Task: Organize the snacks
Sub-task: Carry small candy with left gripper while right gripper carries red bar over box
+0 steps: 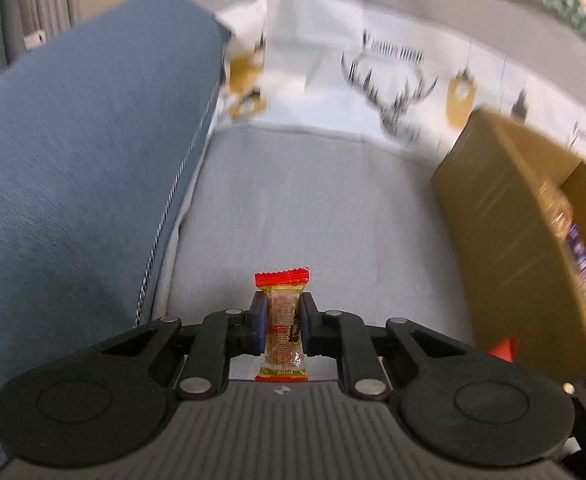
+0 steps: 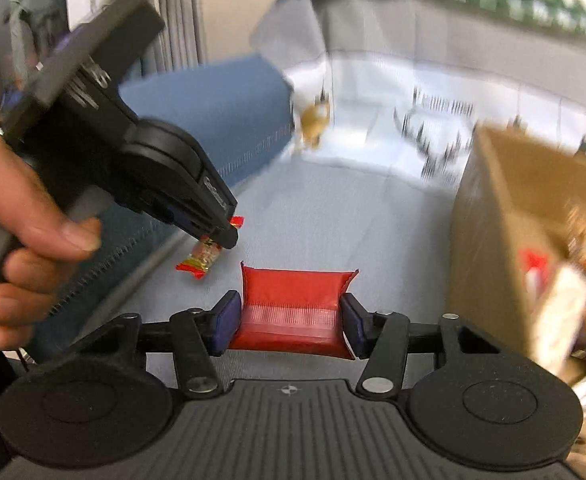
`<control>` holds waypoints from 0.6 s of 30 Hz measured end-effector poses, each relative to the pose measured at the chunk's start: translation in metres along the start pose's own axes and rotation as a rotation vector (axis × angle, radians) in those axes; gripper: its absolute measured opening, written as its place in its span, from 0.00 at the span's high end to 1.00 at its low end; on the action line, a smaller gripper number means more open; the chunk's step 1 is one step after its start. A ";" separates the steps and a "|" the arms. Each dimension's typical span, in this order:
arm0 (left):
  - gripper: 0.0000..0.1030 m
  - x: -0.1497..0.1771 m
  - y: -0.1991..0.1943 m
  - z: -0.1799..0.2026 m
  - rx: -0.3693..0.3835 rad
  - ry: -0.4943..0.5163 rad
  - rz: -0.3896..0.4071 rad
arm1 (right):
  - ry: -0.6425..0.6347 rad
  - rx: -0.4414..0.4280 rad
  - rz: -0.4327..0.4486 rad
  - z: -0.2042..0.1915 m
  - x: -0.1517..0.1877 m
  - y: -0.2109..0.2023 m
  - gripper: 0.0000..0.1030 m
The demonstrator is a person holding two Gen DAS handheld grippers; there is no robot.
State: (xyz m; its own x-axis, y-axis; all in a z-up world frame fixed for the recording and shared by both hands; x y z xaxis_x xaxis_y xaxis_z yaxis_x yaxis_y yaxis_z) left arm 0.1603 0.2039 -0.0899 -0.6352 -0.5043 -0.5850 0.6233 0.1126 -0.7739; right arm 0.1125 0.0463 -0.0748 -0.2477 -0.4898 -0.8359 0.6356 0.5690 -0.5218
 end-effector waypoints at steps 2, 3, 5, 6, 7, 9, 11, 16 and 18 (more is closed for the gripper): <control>0.83 -0.004 -0.015 0.003 0.032 -0.020 0.045 | -0.005 0.026 0.038 0.002 -0.008 -0.017 0.46; 0.83 -0.007 -0.023 0.006 0.049 -0.030 0.069 | -0.006 0.038 0.055 0.005 -0.012 -0.025 0.46; 0.83 -0.012 -0.037 0.015 0.084 -0.044 0.106 | -0.002 0.066 0.101 0.014 -0.022 -0.044 0.46; 0.83 -0.015 -0.043 0.021 0.103 -0.048 0.123 | 0.004 0.079 0.121 0.019 -0.026 -0.052 0.46; 0.83 -0.018 -0.048 0.029 0.119 -0.047 0.137 | 0.010 0.092 0.141 0.025 -0.030 -0.060 0.46; 0.83 -0.021 -0.059 0.046 0.154 -0.038 0.159 | 0.022 0.124 0.179 0.043 -0.037 -0.075 0.46; 0.83 -0.022 -0.069 0.067 0.198 -0.019 0.186 | 0.043 0.156 0.198 0.064 -0.042 -0.086 0.45; 0.83 -0.011 -0.085 0.124 0.304 0.053 0.213 | 0.131 0.232 0.234 0.123 -0.051 -0.116 0.45; 0.83 -0.006 -0.090 0.147 0.348 0.088 0.218 | 0.140 0.260 0.247 0.145 -0.051 -0.126 0.45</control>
State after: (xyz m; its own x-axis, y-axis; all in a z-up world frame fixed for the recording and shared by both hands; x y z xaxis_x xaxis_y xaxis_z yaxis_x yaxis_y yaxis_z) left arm 0.1747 0.0707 0.0189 -0.4986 -0.4241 -0.7560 0.8547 -0.0954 -0.5102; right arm 0.1509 -0.0961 0.0586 -0.1498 -0.2539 -0.9556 0.8485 0.4631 -0.2560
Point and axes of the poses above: each gripper's, at about its wrist camera, not at the fingertips, and y roughly the way its jaws point, z to its right, x to its underside, the point moved 9 cm from there along y, roughly the way its jaws point, and after that the axes turned 14 degrees about -y, right-handed, at the moved point
